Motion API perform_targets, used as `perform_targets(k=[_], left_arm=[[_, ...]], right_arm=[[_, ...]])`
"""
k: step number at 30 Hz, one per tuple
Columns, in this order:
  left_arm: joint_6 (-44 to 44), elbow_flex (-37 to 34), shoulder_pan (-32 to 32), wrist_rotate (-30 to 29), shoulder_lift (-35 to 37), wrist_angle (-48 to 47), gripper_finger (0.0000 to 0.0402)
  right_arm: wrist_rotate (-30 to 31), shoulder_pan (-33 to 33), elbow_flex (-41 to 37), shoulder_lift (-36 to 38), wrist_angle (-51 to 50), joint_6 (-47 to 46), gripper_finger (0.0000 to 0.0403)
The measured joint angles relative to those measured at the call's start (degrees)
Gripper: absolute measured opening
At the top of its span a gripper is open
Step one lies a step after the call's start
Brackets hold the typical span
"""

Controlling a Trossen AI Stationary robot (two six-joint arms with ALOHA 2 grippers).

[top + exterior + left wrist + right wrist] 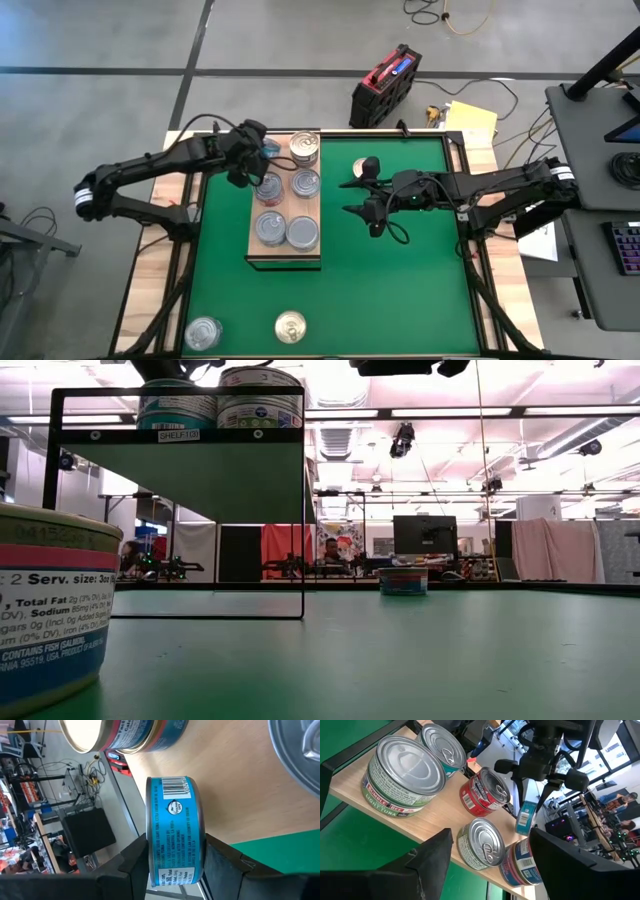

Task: Stack canned seafood by type on shelf
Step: Put the yellow and blue tuna can on the shelf

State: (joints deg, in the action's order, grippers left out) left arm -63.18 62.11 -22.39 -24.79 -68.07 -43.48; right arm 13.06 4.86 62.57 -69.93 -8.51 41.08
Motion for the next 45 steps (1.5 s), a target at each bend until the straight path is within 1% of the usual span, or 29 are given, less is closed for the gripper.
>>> perform_targets(k=[13,23,29,45], left_arm=[[0.6,0.0,0.0,-0.3,-1.6,0.6,0.0143],[2.1,0.0,0.0,-0.2,-1.6,0.7,0.0144],[3.8,0.0,0.0,-0.1,-1.6,0.8,0.0144],[3.9,0.0,0.0,0.5,-1.6,1.3,0.0144]], right_arm=[[0.0,0.0,0.0,0.0,0.1,0.0,0.0285],[0.0,0.0,0.0,0.0,0.3,0.0,0.0295],[0.0,0.0,0.0,0.0,1.0,0.1,0.0286],[0.0,0.0,0.0,0.0,1.6,0.4,0.0262]])
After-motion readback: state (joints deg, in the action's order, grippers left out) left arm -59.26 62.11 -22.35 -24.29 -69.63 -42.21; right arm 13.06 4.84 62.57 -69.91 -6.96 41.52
